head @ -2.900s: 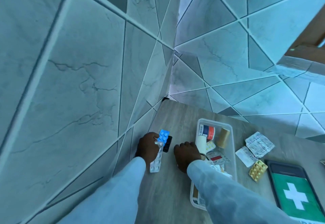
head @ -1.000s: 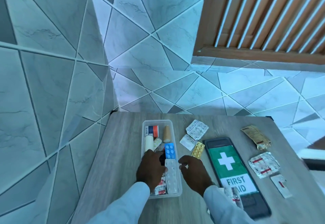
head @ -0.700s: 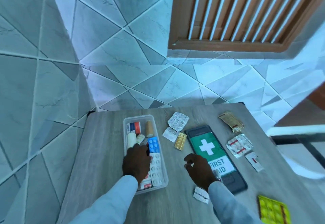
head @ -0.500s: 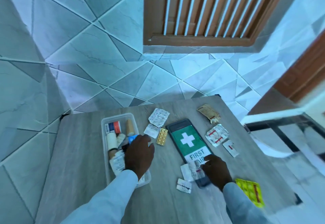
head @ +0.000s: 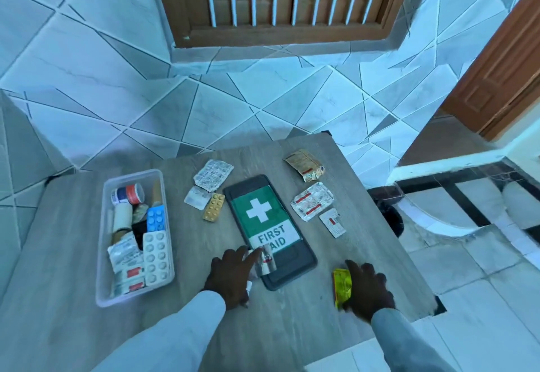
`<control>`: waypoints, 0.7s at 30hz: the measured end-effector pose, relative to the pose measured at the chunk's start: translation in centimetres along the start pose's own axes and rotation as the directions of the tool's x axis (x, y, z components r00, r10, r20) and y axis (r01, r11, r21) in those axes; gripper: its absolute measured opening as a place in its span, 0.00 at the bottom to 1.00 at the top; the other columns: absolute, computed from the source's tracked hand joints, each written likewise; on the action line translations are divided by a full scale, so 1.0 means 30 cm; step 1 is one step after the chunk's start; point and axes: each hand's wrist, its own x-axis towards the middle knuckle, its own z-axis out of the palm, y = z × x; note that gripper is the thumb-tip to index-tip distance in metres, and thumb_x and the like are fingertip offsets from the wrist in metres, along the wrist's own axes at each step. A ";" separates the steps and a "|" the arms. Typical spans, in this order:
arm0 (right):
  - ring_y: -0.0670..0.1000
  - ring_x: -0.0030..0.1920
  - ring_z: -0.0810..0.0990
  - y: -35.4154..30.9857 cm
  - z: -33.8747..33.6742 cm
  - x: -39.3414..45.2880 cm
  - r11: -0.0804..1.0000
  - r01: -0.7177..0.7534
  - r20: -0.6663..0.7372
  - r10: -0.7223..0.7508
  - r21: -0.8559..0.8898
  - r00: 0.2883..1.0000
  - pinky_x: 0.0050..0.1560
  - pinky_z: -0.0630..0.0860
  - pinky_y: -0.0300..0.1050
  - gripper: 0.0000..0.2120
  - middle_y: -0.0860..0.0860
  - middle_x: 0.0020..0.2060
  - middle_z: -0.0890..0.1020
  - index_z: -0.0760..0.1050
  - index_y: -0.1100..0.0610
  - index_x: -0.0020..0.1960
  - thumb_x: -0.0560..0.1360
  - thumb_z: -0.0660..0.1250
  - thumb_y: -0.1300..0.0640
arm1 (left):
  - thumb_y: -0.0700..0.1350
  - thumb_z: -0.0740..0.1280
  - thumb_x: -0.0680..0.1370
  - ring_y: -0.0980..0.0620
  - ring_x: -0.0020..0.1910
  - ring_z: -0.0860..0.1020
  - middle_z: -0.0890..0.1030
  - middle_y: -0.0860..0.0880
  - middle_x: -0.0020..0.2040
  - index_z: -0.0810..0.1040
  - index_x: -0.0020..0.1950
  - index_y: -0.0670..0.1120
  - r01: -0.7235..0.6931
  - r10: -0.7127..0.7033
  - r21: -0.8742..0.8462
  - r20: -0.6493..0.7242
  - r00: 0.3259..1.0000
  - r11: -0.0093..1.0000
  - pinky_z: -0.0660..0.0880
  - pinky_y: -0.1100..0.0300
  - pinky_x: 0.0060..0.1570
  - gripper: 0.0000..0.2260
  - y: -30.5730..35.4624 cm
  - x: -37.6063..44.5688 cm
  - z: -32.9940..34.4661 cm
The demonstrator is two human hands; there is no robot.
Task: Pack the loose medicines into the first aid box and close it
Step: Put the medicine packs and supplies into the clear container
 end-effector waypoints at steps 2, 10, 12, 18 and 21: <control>0.61 0.65 0.65 0.022 -0.020 0.019 0.998 0.053 -0.031 -0.054 -0.017 0.998 0.57 0.74 0.60 0.45 0.52 0.65 0.65 0.60 0.46 0.70 0.60 0.79 0.50 | 0.50 0.79 0.64 0.44 0.71 0.65 0.63 0.51 0.76 0.53 0.75 0.61 0.037 -0.039 -0.041 -0.032 0.999 0.998 0.66 0.45 0.67 0.48 0.022 0.011 0.002; 0.58 0.57 0.76 0.058 -0.101 0.114 0.978 0.151 0.032 -0.157 0.141 0.987 0.52 0.77 0.48 0.21 0.55 0.57 0.75 0.73 0.52 0.54 0.65 0.76 0.53 | 0.47 0.68 0.71 0.49 0.63 0.74 0.75 0.52 0.66 0.66 0.69 0.57 0.102 -0.105 -0.285 0.002 0.994 0.953 0.74 0.51 0.61 0.27 0.033 -0.010 0.008; 0.56 0.50 0.79 0.041 -0.123 0.127 0.958 0.208 0.026 -0.217 0.195 0.976 0.48 0.75 0.44 0.12 0.55 0.53 0.79 0.71 0.50 0.46 0.68 0.73 0.56 | 0.46 0.65 0.72 0.50 0.59 0.77 0.79 0.53 0.62 0.72 0.63 0.56 0.101 -0.115 -0.380 -0.015 0.993 0.919 0.75 0.53 0.59 0.19 0.024 -0.016 0.027; 0.49 0.30 0.74 -0.116 -0.190 0.125 0.726 0.258 -0.064 -0.284 0.637 0.957 0.33 0.70 0.41 0.13 0.51 0.28 0.76 0.74 0.54 0.31 0.70 0.71 0.65 | 0.45 0.69 0.70 0.53 0.38 0.80 0.82 0.52 0.40 0.79 0.38 0.52 0.142 -0.267 -0.737 -0.054 0.962 0.661 0.78 0.58 0.40 0.02 -0.011 -0.028 0.011; 0.52 0.31 0.77 -0.248 -0.151 0.078 0.564 0.066 0.110 -0.273 0.823 0.956 0.29 0.75 0.41 0.11 0.56 0.31 0.78 0.75 0.58 0.35 0.75 0.67 0.66 | 0.35 0.71 0.71 0.52 0.32 0.78 0.82 0.44 0.37 0.82 0.39 0.43 0.145 -0.325 -0.895 0.001 0.946 0.421 0.76 0.64 0.30 0.04 0.002 -0.022 -0.026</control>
